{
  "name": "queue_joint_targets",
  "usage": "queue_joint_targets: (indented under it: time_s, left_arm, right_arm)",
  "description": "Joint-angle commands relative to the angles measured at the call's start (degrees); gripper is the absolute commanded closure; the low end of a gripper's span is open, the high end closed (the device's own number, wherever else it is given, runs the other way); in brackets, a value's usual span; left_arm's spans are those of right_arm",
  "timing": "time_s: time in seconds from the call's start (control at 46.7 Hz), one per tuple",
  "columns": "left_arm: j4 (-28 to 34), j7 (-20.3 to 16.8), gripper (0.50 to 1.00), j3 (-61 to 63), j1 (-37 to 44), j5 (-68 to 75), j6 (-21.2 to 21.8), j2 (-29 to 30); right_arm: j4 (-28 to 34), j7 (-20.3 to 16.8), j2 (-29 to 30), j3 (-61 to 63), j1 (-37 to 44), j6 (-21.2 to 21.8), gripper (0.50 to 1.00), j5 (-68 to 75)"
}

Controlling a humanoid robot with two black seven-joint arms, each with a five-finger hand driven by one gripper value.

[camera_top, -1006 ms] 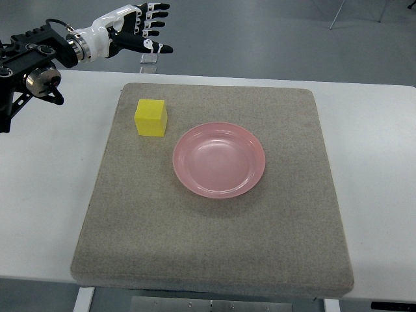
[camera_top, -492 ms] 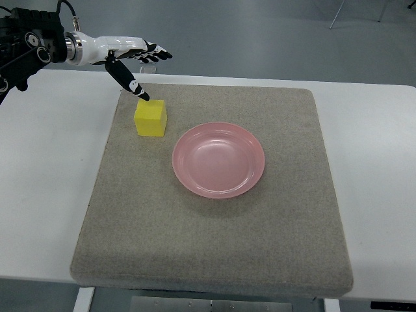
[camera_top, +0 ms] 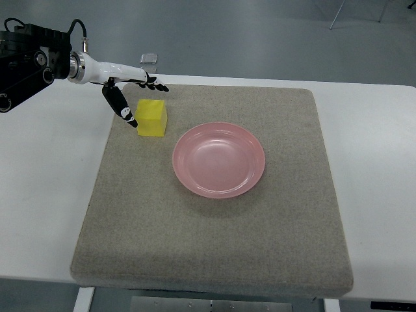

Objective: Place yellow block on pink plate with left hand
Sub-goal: 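Swing the left hand over and lower it beside the yellow cube, then close the left hand fingers around the yellow cube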

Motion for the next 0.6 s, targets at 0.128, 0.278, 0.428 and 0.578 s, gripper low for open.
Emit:
queue_joint_targets:
  time_s: [0.128, 0.278, 0.428, 0.578]
  left_arm:
    - [0.13, 0.05, 0.523, 0.01, 1.29, 1.91, 2.03, -0.77]
    - [0.13, -0.04, 0.514, -0.08, 2.08, 1.65, 2.29, -1.65]
    - [0.04, -0.30, 0.516, -0.08, 2.25, 1.65, 2.29, -1.92]
    - [0.39, -0.30, 0.628, 0.01, 2.52, 2.18, 3.61, -2.62]
  right_arm:
    - [0.00, -0.02, 0.00, 0.06, 0.00, 0.00, 0.576, 0.00]
    - [0.00, 0.07, 0.00, -0.03, 0.00, 0.00, 0.576, 0.00]
    - [0.00, -0.02, 0.00, -0.03, 0.00, 0.00, 0.576, 0.00]
    - [0.00, 0.07, 0.00, -0.03, 0.00, 0.00, 0.576, 0.00]
